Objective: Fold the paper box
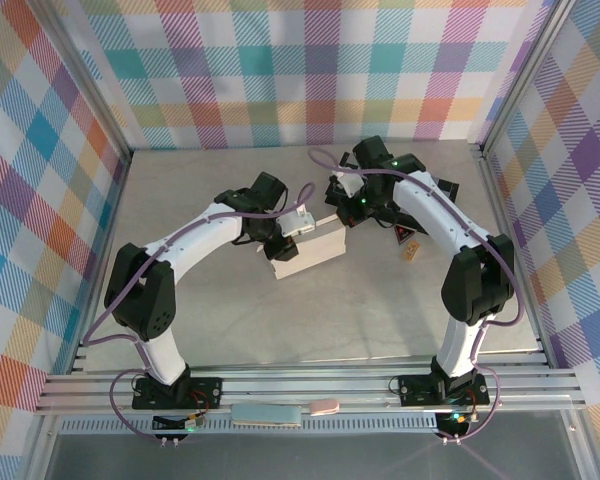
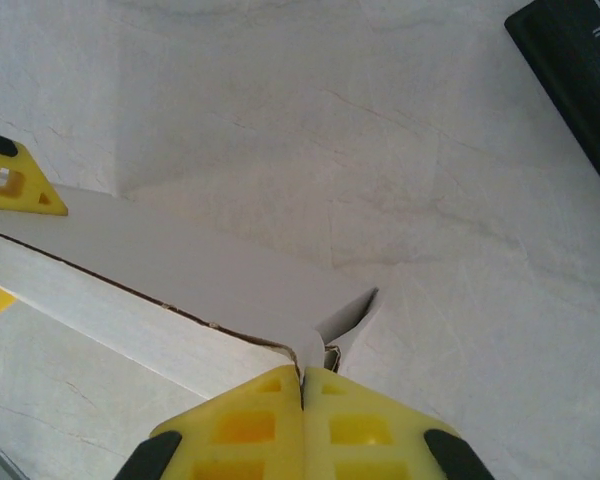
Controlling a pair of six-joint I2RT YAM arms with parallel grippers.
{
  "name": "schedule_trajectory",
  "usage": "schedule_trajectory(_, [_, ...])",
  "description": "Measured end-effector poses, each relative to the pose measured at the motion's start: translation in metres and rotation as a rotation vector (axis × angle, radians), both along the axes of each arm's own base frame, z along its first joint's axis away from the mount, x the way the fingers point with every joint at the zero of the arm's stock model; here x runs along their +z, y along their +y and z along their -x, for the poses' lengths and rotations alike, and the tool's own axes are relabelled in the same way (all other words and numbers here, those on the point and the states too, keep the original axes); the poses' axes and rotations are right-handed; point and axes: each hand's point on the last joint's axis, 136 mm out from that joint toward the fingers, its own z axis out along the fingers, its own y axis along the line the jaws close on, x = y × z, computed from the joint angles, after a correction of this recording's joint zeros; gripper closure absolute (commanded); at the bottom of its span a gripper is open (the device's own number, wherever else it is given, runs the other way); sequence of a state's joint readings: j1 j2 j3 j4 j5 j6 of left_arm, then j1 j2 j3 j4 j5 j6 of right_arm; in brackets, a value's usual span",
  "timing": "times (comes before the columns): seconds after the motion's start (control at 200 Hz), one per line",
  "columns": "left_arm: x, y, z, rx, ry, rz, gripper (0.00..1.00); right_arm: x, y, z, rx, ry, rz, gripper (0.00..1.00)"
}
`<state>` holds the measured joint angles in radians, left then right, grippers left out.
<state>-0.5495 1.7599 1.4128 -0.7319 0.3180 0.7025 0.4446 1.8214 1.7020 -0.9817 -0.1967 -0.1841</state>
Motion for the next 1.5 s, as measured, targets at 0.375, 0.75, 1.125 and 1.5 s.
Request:
schedule_trajectory(0.375, [-0.002,0.0,0.001,0.016,0.01,-0.015,0.72,-0.007,0.0,0.0,-0.062,0.027,0.0,1.0])
schedule_trajectory(0.75, [-0.006,0.001,0.003,0.026,0.035,-0.034,0.73,-0.023,-0.002,0.007,-0.097,-0.09,-0.084,1.0])
schedule_trajectory(1.125, [-0.005,0.002,-0.001,0.078,0.044,-0.037,0.61,-0.026,-0.003,0.009,-0.097,-0.219,-0.157,1.0])
schedule_trajectory(1.5, [0.004,-0.023,-0.012,0.118,-0.032,0.013,0.56,-0.026,0.001,0.01,-0.085,-0.229,-0.165,1.0])
